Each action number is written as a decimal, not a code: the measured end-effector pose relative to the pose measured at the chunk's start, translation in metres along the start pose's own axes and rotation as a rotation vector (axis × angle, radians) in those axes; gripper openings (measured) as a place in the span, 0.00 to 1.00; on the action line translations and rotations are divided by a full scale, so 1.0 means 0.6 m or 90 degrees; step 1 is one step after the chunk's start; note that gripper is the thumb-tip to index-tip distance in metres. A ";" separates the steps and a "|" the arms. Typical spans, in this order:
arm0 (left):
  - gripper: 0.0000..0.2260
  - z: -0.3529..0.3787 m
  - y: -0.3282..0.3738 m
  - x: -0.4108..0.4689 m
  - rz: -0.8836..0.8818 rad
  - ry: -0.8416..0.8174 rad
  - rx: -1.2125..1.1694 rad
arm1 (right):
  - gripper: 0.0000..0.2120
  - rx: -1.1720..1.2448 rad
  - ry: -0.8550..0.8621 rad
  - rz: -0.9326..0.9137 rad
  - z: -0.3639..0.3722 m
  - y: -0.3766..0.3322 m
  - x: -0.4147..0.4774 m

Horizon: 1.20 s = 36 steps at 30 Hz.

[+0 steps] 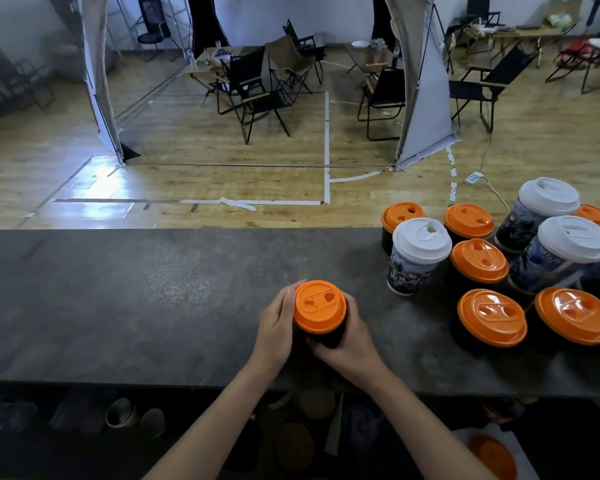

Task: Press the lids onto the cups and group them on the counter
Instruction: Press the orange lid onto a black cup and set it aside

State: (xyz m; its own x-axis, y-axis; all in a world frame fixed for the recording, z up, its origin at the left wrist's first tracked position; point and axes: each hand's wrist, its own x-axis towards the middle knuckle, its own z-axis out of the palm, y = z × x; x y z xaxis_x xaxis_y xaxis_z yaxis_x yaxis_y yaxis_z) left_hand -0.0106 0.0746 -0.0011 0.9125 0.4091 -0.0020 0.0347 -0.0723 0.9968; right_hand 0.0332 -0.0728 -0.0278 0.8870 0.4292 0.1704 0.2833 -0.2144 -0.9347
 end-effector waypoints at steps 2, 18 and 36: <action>0.15 0.003 -0.005 -0.009 0.005 0.018 0.022 | 0.45 0.007 0.005 -0.002 0.005 0.000 0.000; 0.16 0.009 0.004 0.006 -0.033 -0.003 -0.057 | 0.37 -0.024 0.020 -0.001 0.006 0.008 0.000; 0.16 0.015 -0.015 -0.005 -0.034 0.092 -0.009 | 0.44 -0.009 0.003 -0.004 0.008 -0.001 -0.001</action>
State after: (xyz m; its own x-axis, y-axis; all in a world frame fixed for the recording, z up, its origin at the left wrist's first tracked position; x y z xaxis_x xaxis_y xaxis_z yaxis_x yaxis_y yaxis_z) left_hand -0.0098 0.0662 -0.0107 0.8416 0.5384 -0.0442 0.0746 -0.0349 0.9966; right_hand 0.0307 -0.0686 -0.0286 0.8872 0.4261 0.1772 0.2934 -0.2243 -0.9293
